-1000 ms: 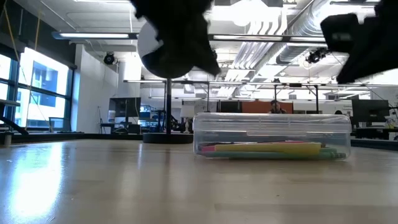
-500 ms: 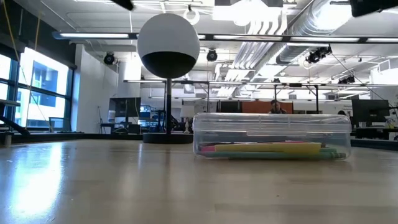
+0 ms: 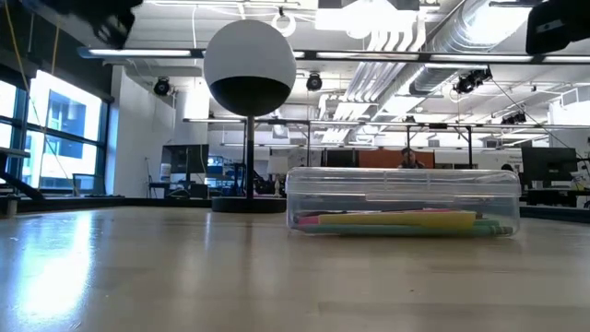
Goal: Pick & place school supplies into a supply box
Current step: Return to Home Position
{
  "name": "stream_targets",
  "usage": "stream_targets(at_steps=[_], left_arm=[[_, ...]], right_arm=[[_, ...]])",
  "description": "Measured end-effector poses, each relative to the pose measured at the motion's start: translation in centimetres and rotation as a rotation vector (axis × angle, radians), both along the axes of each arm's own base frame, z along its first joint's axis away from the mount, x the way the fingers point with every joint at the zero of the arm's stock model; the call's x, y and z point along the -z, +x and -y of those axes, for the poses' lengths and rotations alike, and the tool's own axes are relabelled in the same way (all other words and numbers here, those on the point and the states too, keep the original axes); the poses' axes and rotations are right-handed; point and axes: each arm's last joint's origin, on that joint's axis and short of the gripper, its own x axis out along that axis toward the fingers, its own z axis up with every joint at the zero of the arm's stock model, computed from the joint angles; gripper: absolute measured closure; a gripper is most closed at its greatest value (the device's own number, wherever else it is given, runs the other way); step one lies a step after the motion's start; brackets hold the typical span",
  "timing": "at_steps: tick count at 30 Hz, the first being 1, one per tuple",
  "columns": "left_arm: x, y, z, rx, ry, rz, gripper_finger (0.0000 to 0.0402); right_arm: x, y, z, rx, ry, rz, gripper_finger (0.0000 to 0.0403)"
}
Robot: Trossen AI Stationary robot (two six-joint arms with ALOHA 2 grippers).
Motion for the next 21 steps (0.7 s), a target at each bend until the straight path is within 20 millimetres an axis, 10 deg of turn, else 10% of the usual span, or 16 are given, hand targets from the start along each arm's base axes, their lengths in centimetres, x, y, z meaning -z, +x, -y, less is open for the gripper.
stream_targets(at_steps=[9,21], left_arm=[[7.4,-1.4,-2.5,0.026,-0.082,0.230,0.0383],[7.9,-2.8,-4.9,-0.034,0.132,0.249,0.0355]], right_arm=[[0.4,-0.5,0.6,-0.021,0.069,0.053,0.0403],[0.0,-0.5,0.6,0.009,0.092,0.099,0.0403]])
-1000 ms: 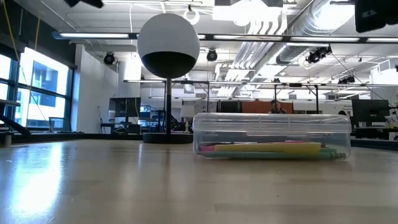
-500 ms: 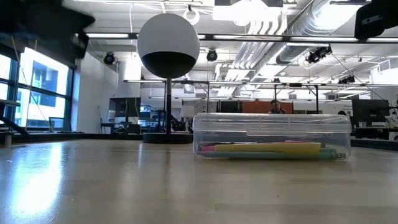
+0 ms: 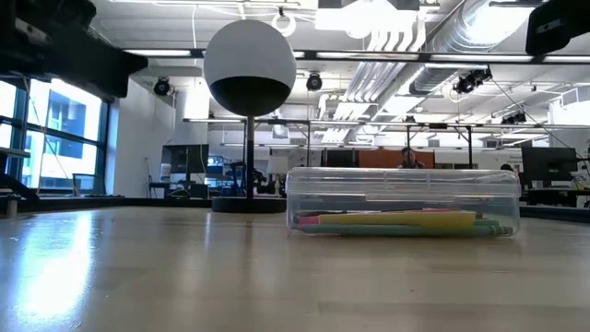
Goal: Pick & place school supplies into a supply box
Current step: Return to Home Position
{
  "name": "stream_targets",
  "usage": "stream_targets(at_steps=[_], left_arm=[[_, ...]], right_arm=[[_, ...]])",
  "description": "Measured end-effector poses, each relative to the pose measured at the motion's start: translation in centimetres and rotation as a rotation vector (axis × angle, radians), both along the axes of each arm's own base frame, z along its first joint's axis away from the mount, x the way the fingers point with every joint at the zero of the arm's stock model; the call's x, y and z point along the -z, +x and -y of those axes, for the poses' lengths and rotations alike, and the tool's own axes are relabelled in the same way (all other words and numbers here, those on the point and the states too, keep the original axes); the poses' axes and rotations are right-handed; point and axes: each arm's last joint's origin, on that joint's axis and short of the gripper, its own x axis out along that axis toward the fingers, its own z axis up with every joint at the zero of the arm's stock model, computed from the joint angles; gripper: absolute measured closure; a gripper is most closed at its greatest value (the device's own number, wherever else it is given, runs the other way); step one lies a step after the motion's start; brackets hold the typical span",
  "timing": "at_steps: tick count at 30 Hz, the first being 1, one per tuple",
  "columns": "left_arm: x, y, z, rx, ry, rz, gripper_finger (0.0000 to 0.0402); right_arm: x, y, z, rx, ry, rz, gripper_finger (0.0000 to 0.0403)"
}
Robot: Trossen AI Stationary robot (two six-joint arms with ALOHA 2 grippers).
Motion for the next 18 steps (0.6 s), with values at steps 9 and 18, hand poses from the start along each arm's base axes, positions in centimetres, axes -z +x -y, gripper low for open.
stream_targets(at_steps=[9,18], left_arm=[[1.3,-0.2,-0.5,-0.037,-0.058,-0.131,0.0353],[2.2,-0.4,-0.6,-0.059,-0.114,-0.229,0.0353]], right_arm=[[3.1,1.0,-0.7,0.160,-0.008,0.046,0.0403],[4.5,1.1,-1.7,-0.061,0.032,0.060,0.0403]])
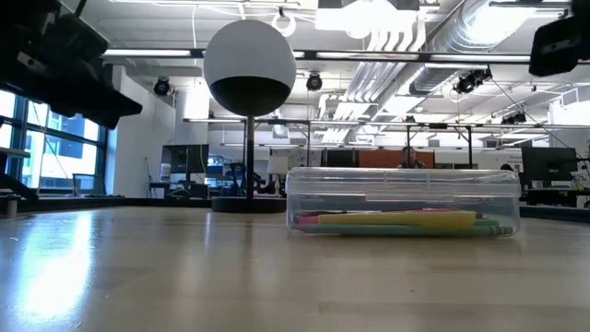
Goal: Pick & place school supplies into a supply box
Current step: Return to Home Position
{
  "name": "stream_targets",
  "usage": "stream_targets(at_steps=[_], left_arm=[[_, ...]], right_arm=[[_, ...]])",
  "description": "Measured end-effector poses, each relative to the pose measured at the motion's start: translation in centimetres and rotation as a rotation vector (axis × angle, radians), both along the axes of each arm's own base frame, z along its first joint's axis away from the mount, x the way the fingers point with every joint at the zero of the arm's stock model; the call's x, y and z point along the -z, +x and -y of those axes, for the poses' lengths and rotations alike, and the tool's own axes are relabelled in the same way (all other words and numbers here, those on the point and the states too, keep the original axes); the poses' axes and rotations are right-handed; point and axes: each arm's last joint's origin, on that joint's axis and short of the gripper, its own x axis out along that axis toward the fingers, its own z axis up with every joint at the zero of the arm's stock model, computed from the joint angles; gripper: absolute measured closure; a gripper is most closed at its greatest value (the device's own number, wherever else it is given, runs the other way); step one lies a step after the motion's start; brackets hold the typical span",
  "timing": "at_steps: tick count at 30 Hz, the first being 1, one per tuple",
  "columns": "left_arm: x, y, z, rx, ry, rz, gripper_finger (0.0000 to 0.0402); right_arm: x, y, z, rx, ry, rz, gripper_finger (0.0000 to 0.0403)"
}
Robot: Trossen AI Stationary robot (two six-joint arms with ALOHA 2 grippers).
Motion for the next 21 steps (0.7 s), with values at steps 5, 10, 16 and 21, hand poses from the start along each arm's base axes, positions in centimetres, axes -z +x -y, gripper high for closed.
stream_targets(at_steps=[5,10,16,21], left_arm=[[0.0,0.0,0.0,-0.025,-0.078,0.003,0.0353],[0.0,0.0,0.0,-0.041,-0.144,0.004,0.0353],[0.0,0.0,0.0,-0.042,-0.144,0.005,0.0353],[0.0,0.0,0.0,-0.044,-0.143,0.005,0.0353]], right_arm=[[-0.2,-0.1,-0.4,-0.157,-0.123,0.078,0.0403],[0.0,0.5,0.2,-0.083,-0.054,0.030,0.0403],[0.3,1.5,1.8,0.139,-0.011,-0.016,0.0403],[0.7,2.1,2.9,0.257,0.083,-0.073,0.0403]])
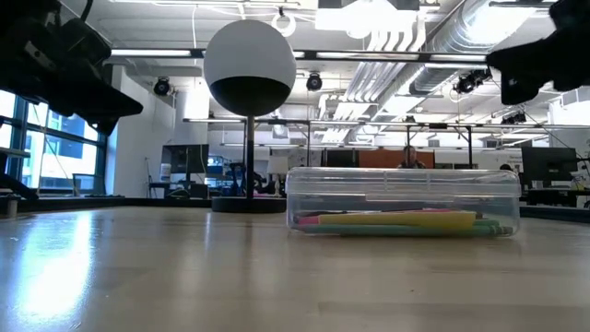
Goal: Pick & place school supplies into a supply box
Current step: Return to Home Position
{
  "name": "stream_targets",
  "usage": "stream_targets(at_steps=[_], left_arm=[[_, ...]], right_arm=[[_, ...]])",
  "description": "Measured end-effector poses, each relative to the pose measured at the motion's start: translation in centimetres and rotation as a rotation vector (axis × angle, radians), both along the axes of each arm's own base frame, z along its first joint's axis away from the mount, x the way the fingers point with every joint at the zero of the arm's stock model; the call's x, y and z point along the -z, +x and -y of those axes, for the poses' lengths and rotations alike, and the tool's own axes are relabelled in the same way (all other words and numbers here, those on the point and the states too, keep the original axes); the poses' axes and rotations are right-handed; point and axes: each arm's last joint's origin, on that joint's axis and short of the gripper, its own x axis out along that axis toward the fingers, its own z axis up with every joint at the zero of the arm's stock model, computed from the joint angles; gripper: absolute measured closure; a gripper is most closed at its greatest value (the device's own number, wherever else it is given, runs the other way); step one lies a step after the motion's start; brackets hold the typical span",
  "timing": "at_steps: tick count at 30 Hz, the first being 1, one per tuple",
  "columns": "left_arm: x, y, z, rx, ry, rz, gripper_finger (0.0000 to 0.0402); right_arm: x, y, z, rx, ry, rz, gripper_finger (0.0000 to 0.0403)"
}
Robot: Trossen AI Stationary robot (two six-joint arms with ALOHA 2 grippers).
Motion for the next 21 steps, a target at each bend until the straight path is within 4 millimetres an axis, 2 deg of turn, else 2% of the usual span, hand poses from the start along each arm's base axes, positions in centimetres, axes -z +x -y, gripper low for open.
stream_targets(at_steps=[7,21], left_arm=[[0.01,-0.01,0.00,0.000,0.000,-0.002,0.0353],[0.02,-0.01,0.00,0.000,0.000,-0.003,0.0353]], right_arm=[[0.19,0.34,0.86,0.171,-0.004,-0.025,0.0402],[0.18,0.35,0.94,0.182,-0.026,-0.024,0.0402]])
